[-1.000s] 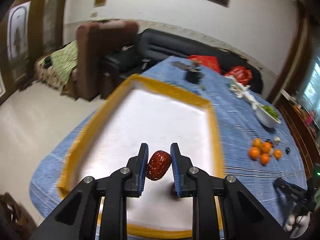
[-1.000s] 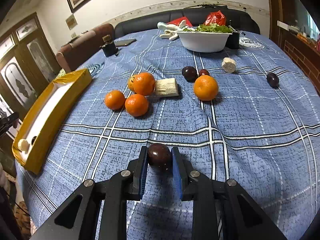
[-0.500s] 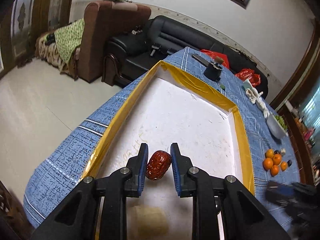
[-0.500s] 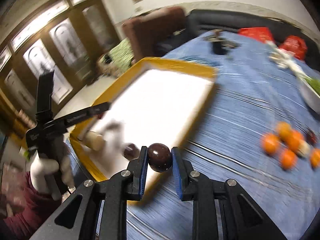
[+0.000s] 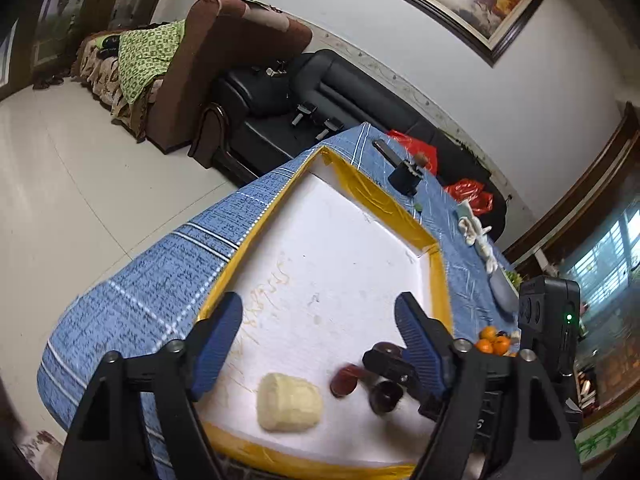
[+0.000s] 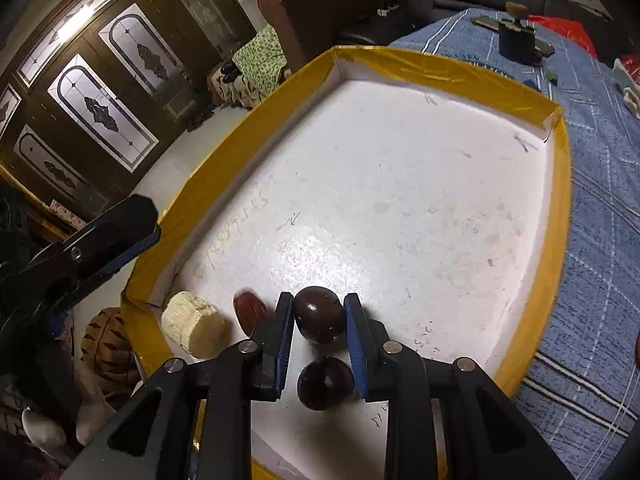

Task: Organize fruits
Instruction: 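Place the plum and red date into the white tray, opening both tools, then grasp a mandarin orange with the right tool while the left tool grasps another mandarin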

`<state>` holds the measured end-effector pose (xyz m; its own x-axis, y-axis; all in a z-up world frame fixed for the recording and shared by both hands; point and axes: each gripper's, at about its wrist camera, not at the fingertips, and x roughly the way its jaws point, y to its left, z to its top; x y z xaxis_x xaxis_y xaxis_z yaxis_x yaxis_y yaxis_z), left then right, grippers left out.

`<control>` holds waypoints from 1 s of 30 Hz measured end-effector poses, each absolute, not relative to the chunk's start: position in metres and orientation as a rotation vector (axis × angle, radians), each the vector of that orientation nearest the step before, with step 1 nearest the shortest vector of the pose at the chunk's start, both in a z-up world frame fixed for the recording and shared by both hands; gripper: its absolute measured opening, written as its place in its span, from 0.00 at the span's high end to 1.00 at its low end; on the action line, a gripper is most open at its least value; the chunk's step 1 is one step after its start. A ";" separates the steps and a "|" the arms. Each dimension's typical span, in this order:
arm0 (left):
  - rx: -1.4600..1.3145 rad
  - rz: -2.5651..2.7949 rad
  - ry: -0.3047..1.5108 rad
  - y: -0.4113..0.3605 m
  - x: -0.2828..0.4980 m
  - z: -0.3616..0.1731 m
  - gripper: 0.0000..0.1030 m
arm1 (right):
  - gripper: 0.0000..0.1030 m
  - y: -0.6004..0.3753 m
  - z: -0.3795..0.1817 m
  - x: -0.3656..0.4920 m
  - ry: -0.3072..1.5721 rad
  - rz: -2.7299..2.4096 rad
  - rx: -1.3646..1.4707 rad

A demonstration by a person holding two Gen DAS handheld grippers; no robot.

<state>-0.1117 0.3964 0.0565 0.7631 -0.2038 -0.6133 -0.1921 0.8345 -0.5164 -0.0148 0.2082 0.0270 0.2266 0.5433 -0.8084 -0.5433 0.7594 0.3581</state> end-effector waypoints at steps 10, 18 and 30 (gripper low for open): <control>-0.663 -0.010 0.724 0.376 -0.133 0.061 0.14 | 0.64 0.167 0.049 -0.023 1.050 0.747 0.099; -0.560 -0.045 0.729 0.335 -0.142 0.080 0.14 | 0.63 0.127 0.064 -0.039 0.990 0.748 0.154; -0.426 -0.215 0.843 0.246 -0.119 0.069 0.14 | 0.57 -0.089 0.067 -0.042 0.880 0.315 0.302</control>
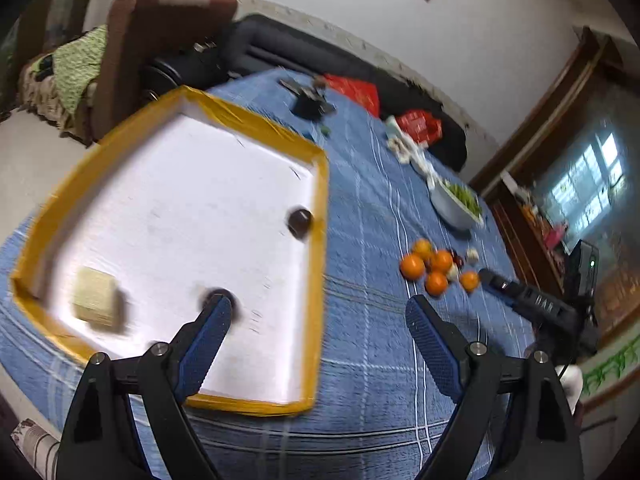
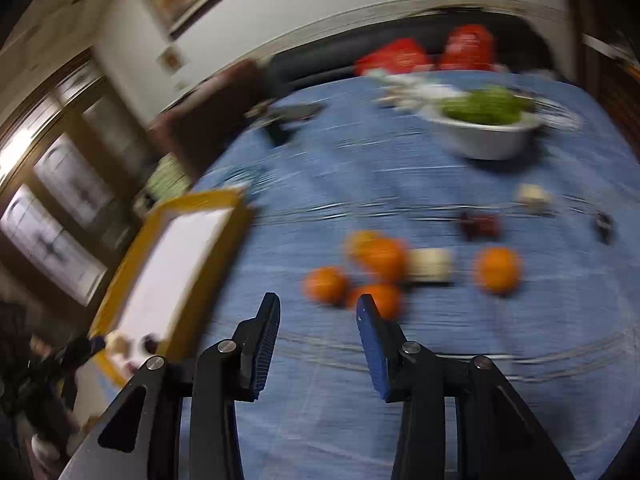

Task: Organize fruits
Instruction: 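Grasp a mandarin orange with the right tool while the left tool grasps another mandarin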

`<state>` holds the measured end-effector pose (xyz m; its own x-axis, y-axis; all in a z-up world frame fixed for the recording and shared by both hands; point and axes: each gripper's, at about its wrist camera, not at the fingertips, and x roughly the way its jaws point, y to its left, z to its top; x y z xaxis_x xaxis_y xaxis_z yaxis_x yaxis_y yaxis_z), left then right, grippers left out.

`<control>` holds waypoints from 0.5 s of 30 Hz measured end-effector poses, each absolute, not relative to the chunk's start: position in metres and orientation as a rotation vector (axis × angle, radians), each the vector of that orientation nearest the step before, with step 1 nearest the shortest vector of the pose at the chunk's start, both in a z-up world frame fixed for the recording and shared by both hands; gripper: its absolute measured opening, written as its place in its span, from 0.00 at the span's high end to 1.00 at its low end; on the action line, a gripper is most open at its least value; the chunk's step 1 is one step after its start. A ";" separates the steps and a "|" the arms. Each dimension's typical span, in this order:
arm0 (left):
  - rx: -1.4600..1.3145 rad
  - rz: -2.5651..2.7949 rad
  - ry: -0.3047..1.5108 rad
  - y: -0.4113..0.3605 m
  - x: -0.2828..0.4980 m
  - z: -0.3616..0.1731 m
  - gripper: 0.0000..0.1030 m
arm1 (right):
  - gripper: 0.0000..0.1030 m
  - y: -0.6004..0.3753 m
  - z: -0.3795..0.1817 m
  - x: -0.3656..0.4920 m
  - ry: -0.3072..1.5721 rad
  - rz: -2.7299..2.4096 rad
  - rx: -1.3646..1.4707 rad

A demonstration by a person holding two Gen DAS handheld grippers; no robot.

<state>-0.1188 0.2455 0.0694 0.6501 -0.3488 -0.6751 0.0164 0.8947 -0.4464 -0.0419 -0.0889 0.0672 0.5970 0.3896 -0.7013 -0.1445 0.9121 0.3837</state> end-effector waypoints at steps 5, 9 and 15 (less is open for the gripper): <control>-0.360 -0.256 0.892 0.207 -0.109 0.062 0.14 | 0.55 -0.118 0.047 -0.033 0.921 0.265 0.356; -0.293 -0.259 0.890 0.187 -0.105 0.066 0.14 | 0.55 -0.099 0.032 -0.024 0.961 0.288 0.313; -0.224 -0.222 0.899 0.177 -0.094 0.062 0.14 | 0.55 -0.078 0.018 -0.009 0.956 0.270 0.229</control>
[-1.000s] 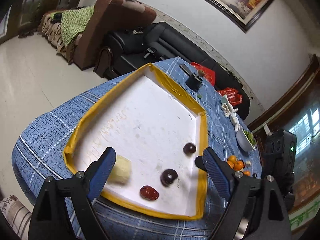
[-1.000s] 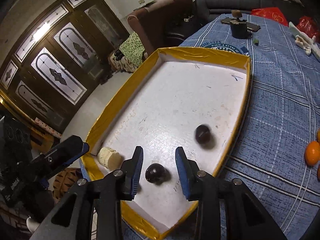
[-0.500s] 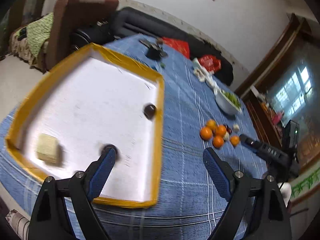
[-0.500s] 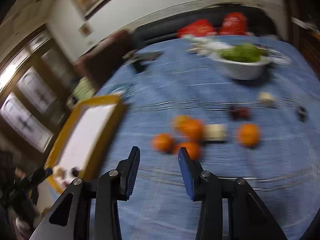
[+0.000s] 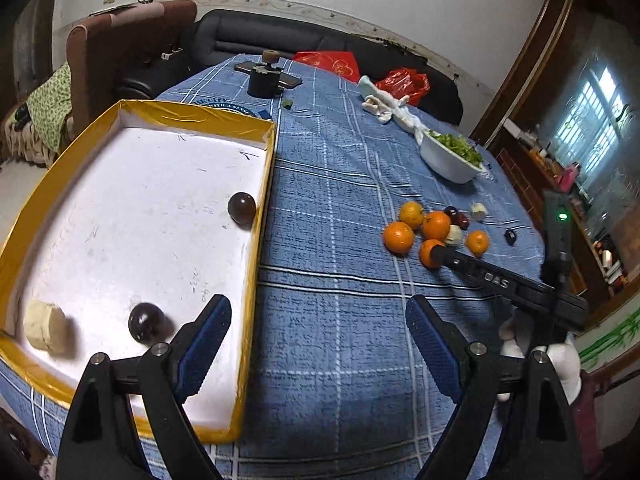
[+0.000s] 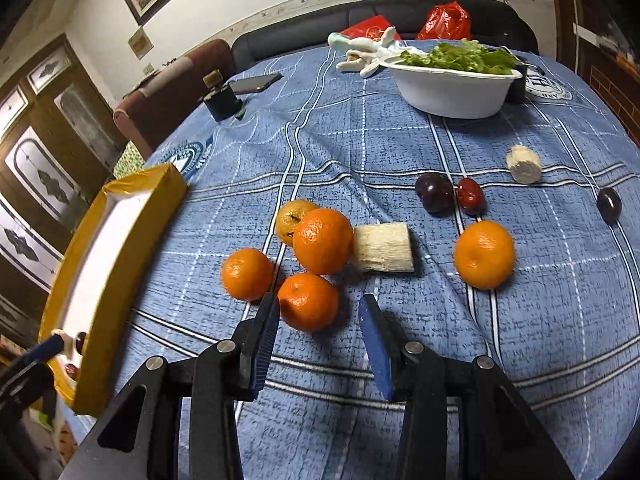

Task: Organize fruits
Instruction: 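Grasp a mandarin orange with the right tool while the left tool grasps another mandarin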

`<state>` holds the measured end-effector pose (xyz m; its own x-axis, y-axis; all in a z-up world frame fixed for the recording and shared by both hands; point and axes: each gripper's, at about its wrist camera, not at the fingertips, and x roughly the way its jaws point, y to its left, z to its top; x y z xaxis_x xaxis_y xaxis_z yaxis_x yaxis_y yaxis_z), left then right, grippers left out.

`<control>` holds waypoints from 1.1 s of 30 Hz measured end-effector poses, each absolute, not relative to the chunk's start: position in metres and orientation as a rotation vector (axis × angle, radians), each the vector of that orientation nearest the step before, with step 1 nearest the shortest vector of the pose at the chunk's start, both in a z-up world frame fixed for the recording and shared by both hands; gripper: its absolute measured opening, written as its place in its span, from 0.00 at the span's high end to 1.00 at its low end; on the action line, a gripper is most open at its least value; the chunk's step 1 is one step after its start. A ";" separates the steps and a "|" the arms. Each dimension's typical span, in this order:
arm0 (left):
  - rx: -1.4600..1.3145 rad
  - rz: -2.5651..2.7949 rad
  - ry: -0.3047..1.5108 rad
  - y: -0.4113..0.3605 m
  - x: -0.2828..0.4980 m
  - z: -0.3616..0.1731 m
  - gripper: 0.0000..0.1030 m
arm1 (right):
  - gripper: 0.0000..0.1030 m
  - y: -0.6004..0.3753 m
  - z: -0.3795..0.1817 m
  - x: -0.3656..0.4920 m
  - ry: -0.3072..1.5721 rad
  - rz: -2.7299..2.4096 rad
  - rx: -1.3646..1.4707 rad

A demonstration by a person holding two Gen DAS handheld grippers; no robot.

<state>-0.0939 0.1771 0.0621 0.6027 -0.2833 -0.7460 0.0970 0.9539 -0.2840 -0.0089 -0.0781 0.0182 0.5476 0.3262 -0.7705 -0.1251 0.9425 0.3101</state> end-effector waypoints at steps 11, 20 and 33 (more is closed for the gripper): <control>-0.292 -0.263 0.993 0.142 -0.034 0.042 0.14 | 0.67 -0.068 0.006 -0.010 0.923 0.334 0.209; -0.231 -0.254 1.026 0.105 0.001 0.027 0.14 | 0.67 -0.088 0.018 -0.019 0.891 0.261 0.206; 0.073 -0.287 0.947 0.046 0.022 0.005 0.42 | 0.67 -0.102 0.028 -0.024 0.856 0.221 0.235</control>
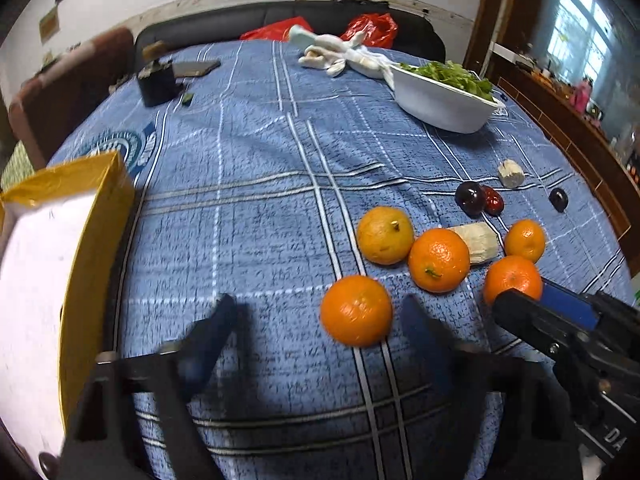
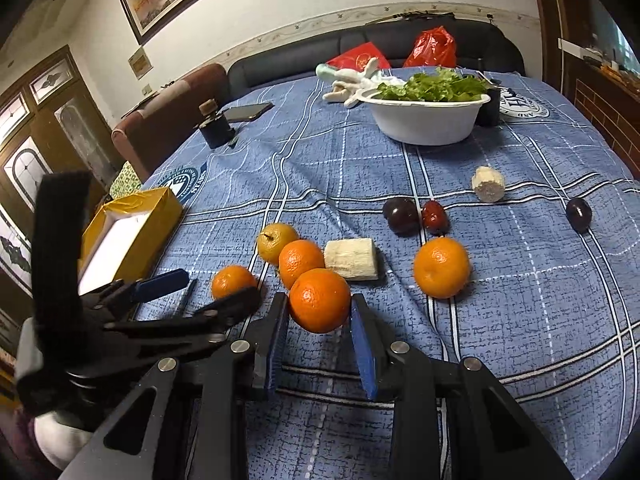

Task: Organize fruits
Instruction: 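Grasp a mandarin orange with the right tool while the left tool grasps another mandarin, then place both mandarins into the white tray and open both tools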

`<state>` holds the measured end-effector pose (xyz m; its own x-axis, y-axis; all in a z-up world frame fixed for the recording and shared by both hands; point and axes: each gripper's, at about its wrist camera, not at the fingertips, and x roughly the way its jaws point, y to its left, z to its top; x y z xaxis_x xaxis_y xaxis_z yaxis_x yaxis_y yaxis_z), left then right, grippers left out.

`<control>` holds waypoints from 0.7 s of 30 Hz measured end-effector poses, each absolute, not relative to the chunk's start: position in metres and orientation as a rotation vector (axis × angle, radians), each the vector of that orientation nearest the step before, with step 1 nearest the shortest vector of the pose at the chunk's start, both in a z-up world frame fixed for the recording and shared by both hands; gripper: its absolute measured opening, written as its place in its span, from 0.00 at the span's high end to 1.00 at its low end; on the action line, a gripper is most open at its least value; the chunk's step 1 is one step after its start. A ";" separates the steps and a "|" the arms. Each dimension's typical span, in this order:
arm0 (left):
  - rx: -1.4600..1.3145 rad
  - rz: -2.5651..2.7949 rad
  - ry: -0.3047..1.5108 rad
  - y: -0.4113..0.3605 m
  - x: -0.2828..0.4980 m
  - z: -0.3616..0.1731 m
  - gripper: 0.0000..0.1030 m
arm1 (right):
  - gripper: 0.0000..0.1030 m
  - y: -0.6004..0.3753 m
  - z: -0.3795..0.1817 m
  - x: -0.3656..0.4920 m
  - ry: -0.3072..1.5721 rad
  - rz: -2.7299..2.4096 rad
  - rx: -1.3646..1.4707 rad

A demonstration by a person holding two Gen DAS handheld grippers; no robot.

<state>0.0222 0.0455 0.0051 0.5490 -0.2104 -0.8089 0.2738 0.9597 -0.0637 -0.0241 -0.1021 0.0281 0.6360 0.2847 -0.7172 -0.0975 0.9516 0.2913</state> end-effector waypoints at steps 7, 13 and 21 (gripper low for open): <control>0.061 -0.321 0.910 0.045 0.007 0.024 0.68 | 0.67 -0.102 0.022 -0.021 0.879 0.224 0.250; -0.101 -0.258 0.834 0.099 -0.028 0.062 0.68 | 0.67 -0.099 0.022 -0.022 0.866 0.261 0.268; -0.274 -0.075 0.765 0.210 -0.078 0.074 0.68 | 0.67 -0.091 0.011 -0.022 0.887 0.243 0.243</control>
